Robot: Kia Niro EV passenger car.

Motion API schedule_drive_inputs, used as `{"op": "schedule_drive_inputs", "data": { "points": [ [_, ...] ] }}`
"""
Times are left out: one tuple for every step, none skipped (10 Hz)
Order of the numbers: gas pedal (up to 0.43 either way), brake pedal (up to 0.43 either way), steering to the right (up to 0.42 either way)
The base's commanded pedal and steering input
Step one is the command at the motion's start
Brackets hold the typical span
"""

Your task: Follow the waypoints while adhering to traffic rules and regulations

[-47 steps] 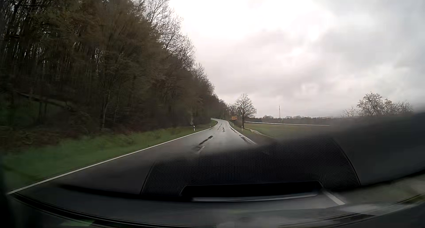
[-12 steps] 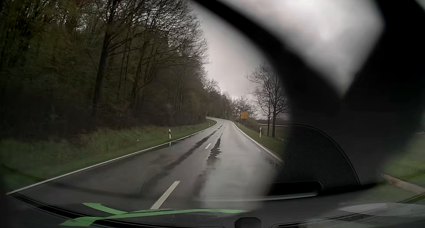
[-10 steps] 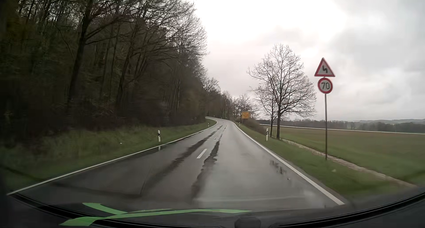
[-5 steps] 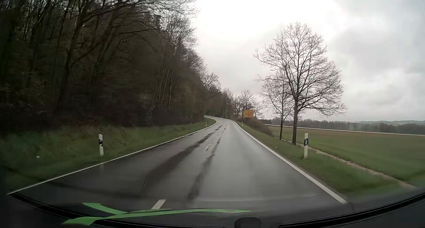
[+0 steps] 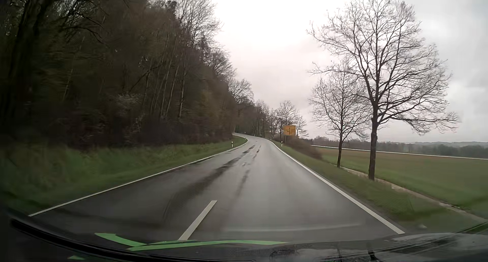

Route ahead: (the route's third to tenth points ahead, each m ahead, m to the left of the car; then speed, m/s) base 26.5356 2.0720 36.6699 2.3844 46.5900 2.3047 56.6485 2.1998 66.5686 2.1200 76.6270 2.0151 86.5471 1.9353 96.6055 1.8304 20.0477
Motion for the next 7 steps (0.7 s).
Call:
{"op": "schedule_drive_inputs", "data": {
  "points": [
    [0.067, 0.000, 0.005],
    [0.067, 0.000, 0.006],
    [0.067, 0.000, 0.006],
    [0.067, 0.000, 0.005],
    [0.079, 0.000, 0.005],
    [0.079, 0.000, 0.004],
    [0.087, 0.000, 0.004]
  ]
}}
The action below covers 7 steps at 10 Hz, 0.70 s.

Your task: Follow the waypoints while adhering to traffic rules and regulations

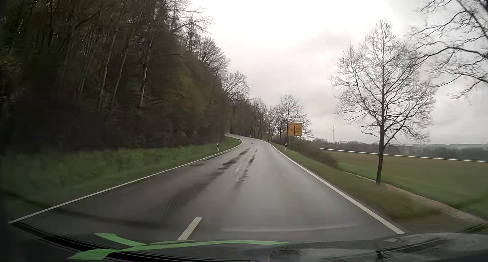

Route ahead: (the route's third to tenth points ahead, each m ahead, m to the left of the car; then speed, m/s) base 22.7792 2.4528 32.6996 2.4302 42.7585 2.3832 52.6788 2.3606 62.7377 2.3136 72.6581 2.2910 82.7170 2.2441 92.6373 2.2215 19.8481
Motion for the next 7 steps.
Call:
{"op": "schedule_drive_inputs", "data": {
  "points": [
    [0.087, 0.000, 0.004],
    [0.087, 0.000, 0.004],
    [0.087, 0.000, 0.005],
    [0.079, 0.000, 0.005],
    [0.079, 0.000, 0.005],
    [0.079, 0.000, 0.005],
    [0.079, 0.000, 0.005]
  ]
}}
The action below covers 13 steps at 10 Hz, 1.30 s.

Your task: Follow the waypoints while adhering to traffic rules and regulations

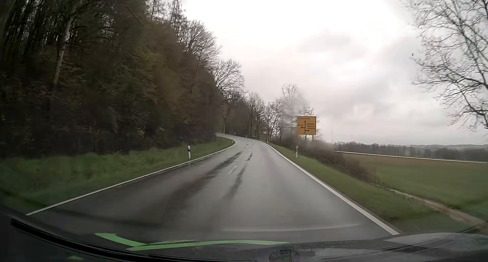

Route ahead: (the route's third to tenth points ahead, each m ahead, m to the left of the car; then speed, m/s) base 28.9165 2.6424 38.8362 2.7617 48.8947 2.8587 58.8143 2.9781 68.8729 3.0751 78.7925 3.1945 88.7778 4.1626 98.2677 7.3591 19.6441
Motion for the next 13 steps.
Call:
{"op": "schedule_drive_inputs", "data": {
  "points": [
    [0.079, 0.000, 0.005],
    [0.079, 0.000, 0.005],
    [0.087, 0.000, 0.004],
    [0.098, 0.000, 0.005],
    [0.110, 0.000, 0.005],
    [0.110, 0.000, 0.004],
    [0.118, 0.000, 0.003],
    [0.118, 0.000, 0.001],
    [0.118, 0.000, -0.001],
    [0.130, 0.000, -0.002],
    [0.130, 0.000, -0.002],
    [0.138, 0.000, -0.002],
    [0.138, 0.000, -0.002]
  ]
}}
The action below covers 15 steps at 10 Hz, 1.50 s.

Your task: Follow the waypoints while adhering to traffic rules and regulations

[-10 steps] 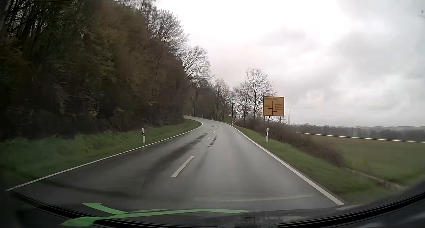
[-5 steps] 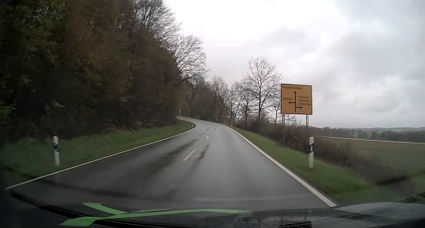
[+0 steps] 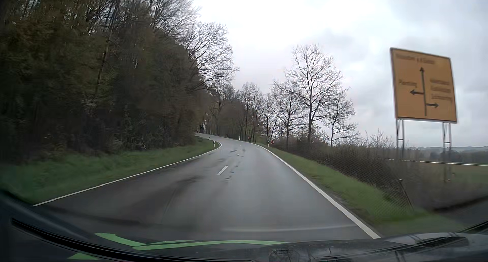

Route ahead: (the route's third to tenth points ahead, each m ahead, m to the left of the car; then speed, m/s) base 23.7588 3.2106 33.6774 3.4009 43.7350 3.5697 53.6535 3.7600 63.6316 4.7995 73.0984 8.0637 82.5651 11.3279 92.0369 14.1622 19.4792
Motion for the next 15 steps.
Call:
{"op": "schedule_drive_inputs", "data": {
  "points": [
    [0.150, 0.000, -0.003],
    [0.150, 0.000, -0.005],
    [0.150, 0.000, -0.005],
    [0.157, 0.000, -0.005],
    [0.157, 0.000, -0.009],
    [0.157, 0.000, -0.011],
    [0.157, 0.000, -0.011],
    [0.169, 0.000, -0.011],
    [0.169, 0.000, -0.011],
    [0.169, 0.000, -0.011],
    [0.138, 0.000, -0.011],
    [0.067, 0.000, -0.011],
    [0.020, 0.000, -0.011],
    [0.000, 0.000, -0.010],
    [0.000, 0.000, -0.011]
  ]
}}
